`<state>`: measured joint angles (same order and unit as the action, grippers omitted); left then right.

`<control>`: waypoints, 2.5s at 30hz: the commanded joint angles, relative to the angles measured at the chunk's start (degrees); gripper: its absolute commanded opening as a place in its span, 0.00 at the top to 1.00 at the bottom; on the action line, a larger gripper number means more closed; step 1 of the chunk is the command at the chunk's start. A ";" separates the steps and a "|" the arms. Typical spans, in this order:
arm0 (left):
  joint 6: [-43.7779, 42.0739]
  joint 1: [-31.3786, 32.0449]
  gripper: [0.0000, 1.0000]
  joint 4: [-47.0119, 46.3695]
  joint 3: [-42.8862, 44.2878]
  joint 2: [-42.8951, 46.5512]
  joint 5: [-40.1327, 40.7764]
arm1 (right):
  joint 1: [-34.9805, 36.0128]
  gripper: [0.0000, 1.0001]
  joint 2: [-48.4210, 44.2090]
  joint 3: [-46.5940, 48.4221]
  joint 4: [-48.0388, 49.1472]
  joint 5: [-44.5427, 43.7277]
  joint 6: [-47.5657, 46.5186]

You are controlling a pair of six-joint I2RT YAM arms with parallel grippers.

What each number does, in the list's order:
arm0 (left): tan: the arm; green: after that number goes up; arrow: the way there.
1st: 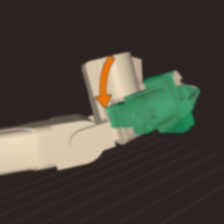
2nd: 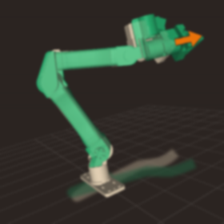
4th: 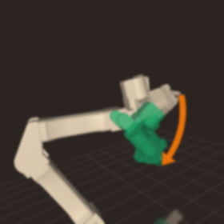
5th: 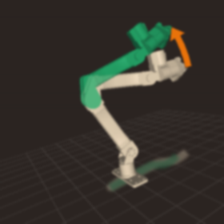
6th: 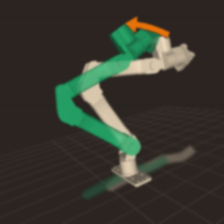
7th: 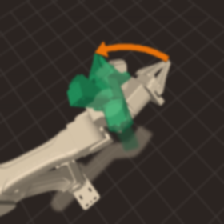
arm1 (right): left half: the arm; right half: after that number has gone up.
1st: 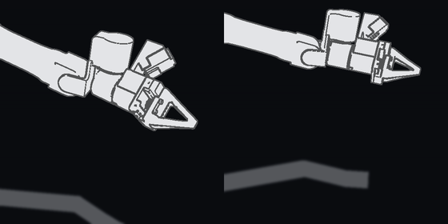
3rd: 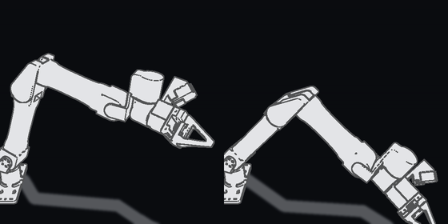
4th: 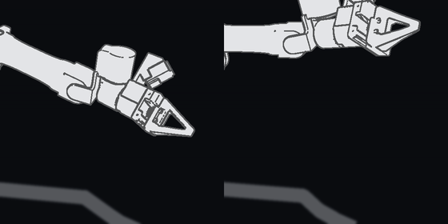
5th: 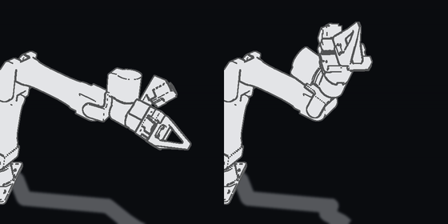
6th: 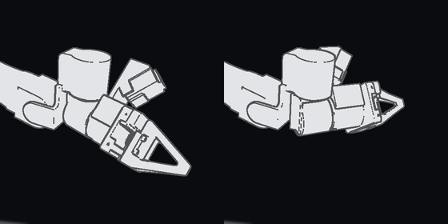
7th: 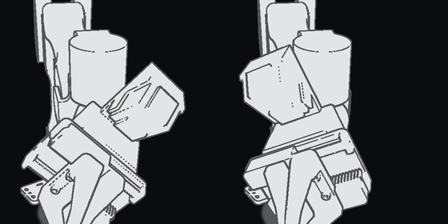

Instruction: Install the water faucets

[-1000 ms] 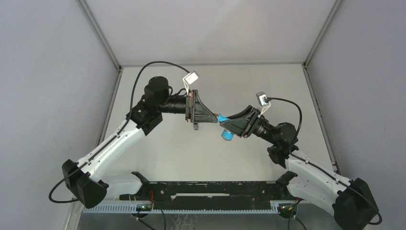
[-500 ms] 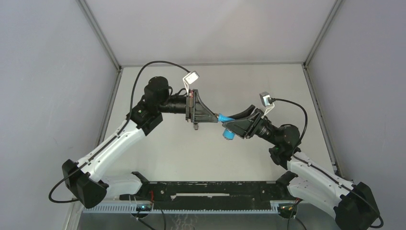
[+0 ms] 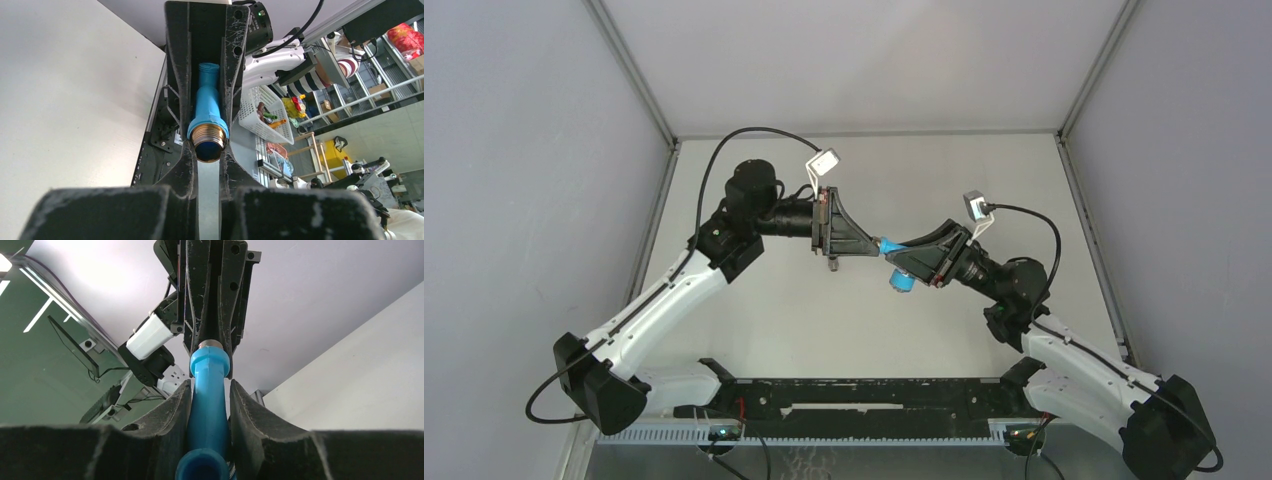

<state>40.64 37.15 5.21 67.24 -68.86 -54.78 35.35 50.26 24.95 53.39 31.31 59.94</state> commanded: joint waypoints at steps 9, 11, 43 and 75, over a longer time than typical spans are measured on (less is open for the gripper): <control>-0.39 0.04 1.00 -1.87 -0.87 1.47 -1.36 | -0.37 0.47 -0.11 3.24 3.21 -0.17 0.26; -0.47 0.02 1.00 -1.84 -0.86 1.41 -1.60 | -0.37 0.48 0.16 3.42 3.21 -0.09 0.35; -12.42 -3.60 0.15 20.29 6.92 0.05 7.62 | -5.07 1.00 -10.33 7.30 -35.75 -6.31 -10.24; 0.68 -0.29 0.23 33.67 7.23 -35.96 65.34 | -12.58 1.00 -22.24 6.79 -65.71 -17.88 -19.21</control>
<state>39.03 35.38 39.03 69.65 -102.50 7.92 22.94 28.29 30.06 -14.85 12.88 42.00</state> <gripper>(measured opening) 0.790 0.363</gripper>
